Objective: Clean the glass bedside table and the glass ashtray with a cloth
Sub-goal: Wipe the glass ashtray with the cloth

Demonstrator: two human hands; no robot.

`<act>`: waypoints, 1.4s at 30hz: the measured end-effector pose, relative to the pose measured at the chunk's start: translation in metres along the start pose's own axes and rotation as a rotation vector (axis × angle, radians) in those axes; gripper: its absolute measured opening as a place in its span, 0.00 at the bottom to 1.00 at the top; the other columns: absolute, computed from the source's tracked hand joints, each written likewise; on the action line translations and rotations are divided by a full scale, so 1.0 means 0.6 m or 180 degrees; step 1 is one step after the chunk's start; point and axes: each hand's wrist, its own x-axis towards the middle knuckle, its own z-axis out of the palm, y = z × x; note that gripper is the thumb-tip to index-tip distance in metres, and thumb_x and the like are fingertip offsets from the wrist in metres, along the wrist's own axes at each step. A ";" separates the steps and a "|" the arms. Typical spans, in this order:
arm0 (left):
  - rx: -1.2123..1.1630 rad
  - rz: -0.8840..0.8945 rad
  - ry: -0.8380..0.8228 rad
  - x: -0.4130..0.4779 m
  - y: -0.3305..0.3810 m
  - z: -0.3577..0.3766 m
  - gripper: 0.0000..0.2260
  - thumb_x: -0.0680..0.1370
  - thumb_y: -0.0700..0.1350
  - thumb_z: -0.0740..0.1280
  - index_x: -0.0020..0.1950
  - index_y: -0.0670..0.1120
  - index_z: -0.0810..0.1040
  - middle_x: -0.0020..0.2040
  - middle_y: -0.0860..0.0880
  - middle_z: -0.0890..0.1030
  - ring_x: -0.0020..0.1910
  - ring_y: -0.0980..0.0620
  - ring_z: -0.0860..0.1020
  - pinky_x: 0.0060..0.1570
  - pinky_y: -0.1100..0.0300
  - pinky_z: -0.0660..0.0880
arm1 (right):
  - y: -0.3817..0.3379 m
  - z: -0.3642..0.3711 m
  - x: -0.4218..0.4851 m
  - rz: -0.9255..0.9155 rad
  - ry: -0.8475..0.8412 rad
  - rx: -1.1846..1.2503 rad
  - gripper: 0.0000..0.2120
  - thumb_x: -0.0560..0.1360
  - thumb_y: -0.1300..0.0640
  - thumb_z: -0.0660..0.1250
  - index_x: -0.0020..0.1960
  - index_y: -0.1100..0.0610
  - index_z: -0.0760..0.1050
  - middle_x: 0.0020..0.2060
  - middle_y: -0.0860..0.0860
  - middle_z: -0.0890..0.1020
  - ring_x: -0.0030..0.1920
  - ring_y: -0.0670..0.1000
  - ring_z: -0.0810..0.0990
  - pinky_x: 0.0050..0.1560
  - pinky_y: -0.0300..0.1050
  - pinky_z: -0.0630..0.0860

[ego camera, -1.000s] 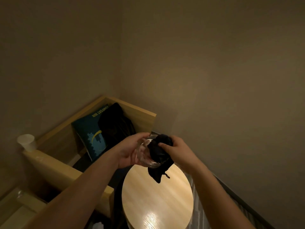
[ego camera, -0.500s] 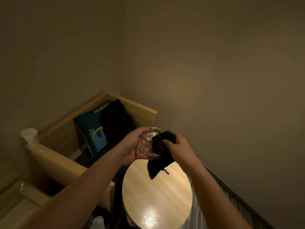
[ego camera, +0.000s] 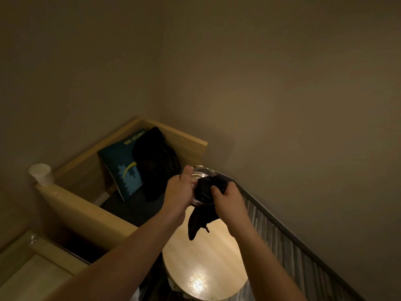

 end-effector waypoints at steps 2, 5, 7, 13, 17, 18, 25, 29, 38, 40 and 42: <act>-0.0522 -0.0156 -0.0186 -0.013 -0.008 0.000 0.16 0.86 0.53 0.61 0.54 0.45 0.83 0.45 0.45 0.89 0.46 0.47 0.89 0.36 0.56 0.83 | -0.004 -0.013 -0.007 -0.0197 0.0159 -0.0455 0.10 0.83 0.51 0.63 0.62 0.53 0.71 0.48 0.46 0.80 0.44 0.43 0.80 0.35 0.36 0.71; -0.0872 -0.0355 -0.0446 -0.025 -0.003 -0.002 0.16 0.86 0.52 0.62 0.59 0.41 0.82 0.50 0.40 0.89 0.48 0.44 0.88 0.39 0.54 0.85 | -0.019 -0.036 -0.018 -0.1002 0.0691 -0.1202 0.08 0.82 0.55 0.64 0.60 0.54 0.73 0.50 0.48 0.76 0.47 0.47 0.76 0.40 0.38 0.70; -0.0844 -0.0415 -0.0593 -0.030 0.003 -0.003 0.17 0.86 0.53 0.62 0.61 0.41 0.82 0.53 0.39 0.88 0.52 0.42 0.88 0.45 0.50 0.85 | -0.034 -0.050 -0.026 -0.1623 0.0894 -0.1340 0.09 0.81 0.59 0.67 0.61 0.54 0.75 0.52 0.48 0.74 0.50 0.48 0.74 0.46 0.39 0.74; -0.0946 -0.0609 -0.0762 -0.052 0.015 0.009 0.14 0.85 0.55 0.62 0.56 0.50 0.85 0.50 0.44 0.89 0.55 0.41 0.85 0.38 0.51 0.84 | -0.049 -0.044 -0.053 -0.2195 0.0339 -0.1456 0.23 0.74 0.56 0.78 0.61 0.44 0.69 0.55 0.42 0.73 0.53 0.42 0.74 0.51 0.32 0.75; -0.0981 -0.0684 -0.0795 -0.052 0.020 -0.001 0.16 0.85 0.57 0.61 0.58 0.48 0.83 0.46 0.44 0.89 0.44 0.45 0.89 0.35 0.53 0.84 | -0.032 -0.053 -0.055 -0.2307 -0.0224 -0.1657 0.17 0.79 0.47 0.69 0.66 0.48 0.75 0.58 0.44 0.73 0.56 0.45 0.73 0.55 0.44 0.80; -0.0988 -0.0697 -0.0823 -0.051 0.020 -0.005 0.16 0.85 0.57 0.62 0.57 0.47 0.83 0.45 0.44 0.89 0.42 0.46 0.89 0.34 0.54 0.84 | -0.028 -0.058 -0.054 -0.2293 -0.0329 -0.1647 0.16 0.80 0.46 0.68 0.66 0.49 0.76 0.58 0.44 0.74 0.57 0.47 0.74 0.56 0.47 0.80; -0.1001 -0.0783 -0.1050 -0.055 0.013 -0.011 0.19 0.85 0.56 0.62 0.62 0.43 0.83 0.54 0.39 0.88 0.51 0.42 0.88 0.43 0.51 0.85 | -0.017 -0.055 -0.041 -0.2011 0.0145 -0.1701 0.11 0.72 0.44 0.77 0.52 0.44 0.80 0.66 0.48 0.70 0.70 0.53 0.63 0.66 0.57 0.60; -0.0999 -0.0762 -0.1146 -0.057 0.009 -0.013 0.20 0.85 0.56 0.62 0.59 0.43 0.86 0.57 0.39 0.87 0.55 0.41 0.87 0.50 0.48 0.85 | -0.022 -0.056 -0.034 -0.1374 -0.0459 -0.0600 0.08 0.73 0.42 0.74 0.45 0.41 0.76 0.66 0.42 0.66 0.72 0.55 0.66 0.64 0.56 0.76; -0.1197 -0.0877 -0.1106 -0.057 -0.009 -0.022 0.20 0.85 0.55 0.62 0.65 0.42 0.82 0.59 0.38 0.86 0.57 0.39 0.86 0.55 0.46 0.84 | -0.018 -0.039 -0.012 -0.0758 -0.0410 -0.0452 0.44 0.61 0.37 0.81 0.70 0.35 0.61 0.66 0.47 0.69 0.64 0.51 0.75 0.59 0.49 0.81; -0.1239 -0.0884 -0.1038 -0.055 -0.014 -0.025 0.20 0.86 0.55 0.61 0.66 0.42 0.81 0.60 0.38 0.86 0.59 0.39 0.86 0.60 0.44 0.82 | -0.018 -0.037 -0.004 -0.0659 -0.0443 -0.0556 0.48 0.62 0.39 0.82 0.75 0.38 0.60 0.68 0.49 0.72 0.65 0.52 0.75 0.63 0.53 0.80; -0.1283 -0.0908 -0.0969 -0.055 -0.018 -0.027 0.20 0.86 0.55 0.60 0.68 0.42 0.80 0.61 0.38 0.86 0.59 0.39 0.85 0.60 0.44 0.81 | -0.016 -0.033 0.002 -0.0583 -0.0408 -0.0522 0.46 0.65 0.40 0.81 0.76 0.42 0.61 0.63 0.44 0.75 0.61 0.51 0.77 0.56 0.47 0.81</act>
